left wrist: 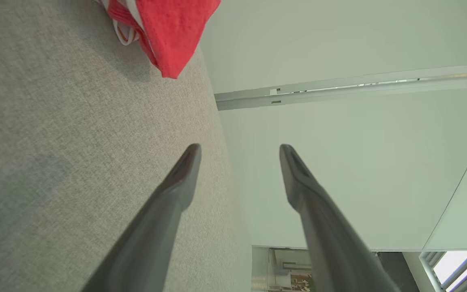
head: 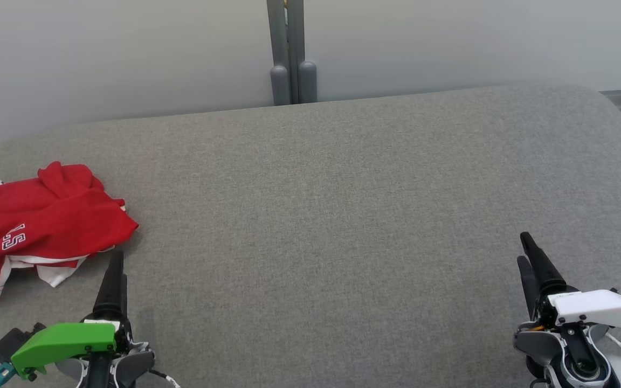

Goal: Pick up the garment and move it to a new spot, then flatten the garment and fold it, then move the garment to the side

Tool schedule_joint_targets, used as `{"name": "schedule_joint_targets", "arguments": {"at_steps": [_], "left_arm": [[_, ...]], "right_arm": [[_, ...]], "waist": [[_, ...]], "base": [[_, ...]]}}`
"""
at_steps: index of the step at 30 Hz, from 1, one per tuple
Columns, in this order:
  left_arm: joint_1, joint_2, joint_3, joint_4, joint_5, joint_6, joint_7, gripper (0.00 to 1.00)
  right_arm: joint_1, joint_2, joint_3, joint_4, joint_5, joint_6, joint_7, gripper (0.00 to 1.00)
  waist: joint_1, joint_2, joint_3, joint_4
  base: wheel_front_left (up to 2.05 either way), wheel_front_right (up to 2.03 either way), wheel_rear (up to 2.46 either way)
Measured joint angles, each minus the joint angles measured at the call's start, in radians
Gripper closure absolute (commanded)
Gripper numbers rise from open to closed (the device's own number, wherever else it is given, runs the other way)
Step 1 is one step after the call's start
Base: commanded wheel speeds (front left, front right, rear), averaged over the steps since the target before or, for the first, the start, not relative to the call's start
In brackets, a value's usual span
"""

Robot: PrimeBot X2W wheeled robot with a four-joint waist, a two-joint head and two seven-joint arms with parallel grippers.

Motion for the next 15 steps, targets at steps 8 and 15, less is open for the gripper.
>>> {"name": "schedule_joint_targets", "arguments": {"at_steps": [8,15], "left_arm": [[0.0,0.0,-0.008,-0.013,0.212,0.003,-0.04,0.0],[0.003,0.001,-0.024,-0.021,0.362,0.013,-0.07,0.0]], "right_arm": [[0.0,-0.016,0.026,-0.019,-0.192,0.0,-0.043,0.0],[0.0,-0.026,0.05,-0.03,-0.323,0.0,-0.072,0.0]], "waist": [[0.0,0.0,0.002,-0.001],[0.0,0.0,0.003,-0.002]], "base": [[0.0,0.0,0.0],[0.0,0.0,0.0]]}}
